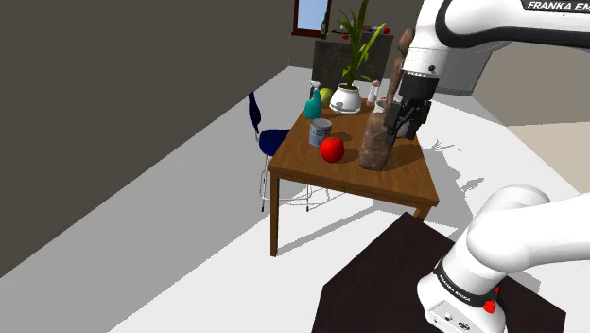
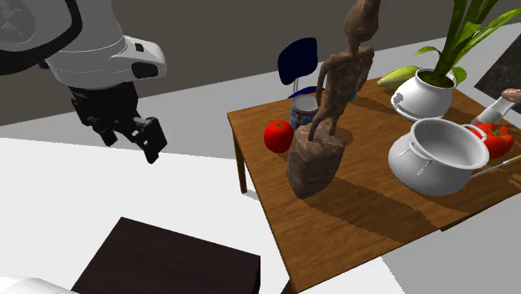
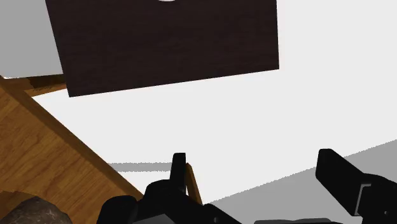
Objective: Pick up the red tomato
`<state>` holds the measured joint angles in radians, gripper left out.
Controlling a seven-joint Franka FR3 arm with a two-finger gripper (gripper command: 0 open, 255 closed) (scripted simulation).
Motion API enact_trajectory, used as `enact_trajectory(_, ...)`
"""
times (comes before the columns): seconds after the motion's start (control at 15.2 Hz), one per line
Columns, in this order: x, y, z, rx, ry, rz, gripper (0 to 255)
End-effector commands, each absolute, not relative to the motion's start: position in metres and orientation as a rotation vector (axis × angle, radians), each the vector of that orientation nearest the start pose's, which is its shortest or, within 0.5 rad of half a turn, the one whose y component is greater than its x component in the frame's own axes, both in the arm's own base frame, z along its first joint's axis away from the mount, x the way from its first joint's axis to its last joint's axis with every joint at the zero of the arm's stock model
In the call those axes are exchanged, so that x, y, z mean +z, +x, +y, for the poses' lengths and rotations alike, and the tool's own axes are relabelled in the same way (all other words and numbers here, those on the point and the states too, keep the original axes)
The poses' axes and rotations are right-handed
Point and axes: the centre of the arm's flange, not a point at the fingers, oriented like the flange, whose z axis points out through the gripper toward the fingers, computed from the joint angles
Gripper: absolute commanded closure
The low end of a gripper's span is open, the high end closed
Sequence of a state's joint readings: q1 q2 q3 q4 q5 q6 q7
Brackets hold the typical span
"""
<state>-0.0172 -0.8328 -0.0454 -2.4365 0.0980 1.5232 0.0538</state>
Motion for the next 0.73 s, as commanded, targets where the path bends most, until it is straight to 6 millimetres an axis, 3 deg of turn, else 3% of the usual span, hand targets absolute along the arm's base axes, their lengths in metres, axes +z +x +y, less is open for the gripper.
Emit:
enact_trajectory(0.0,0.563,0.287,-0.011,0.123,-3.004,0.15,0)
enact_trajectory(0.66,0.51,0.389,-0.068,0.113,-3.048,0.099,0)
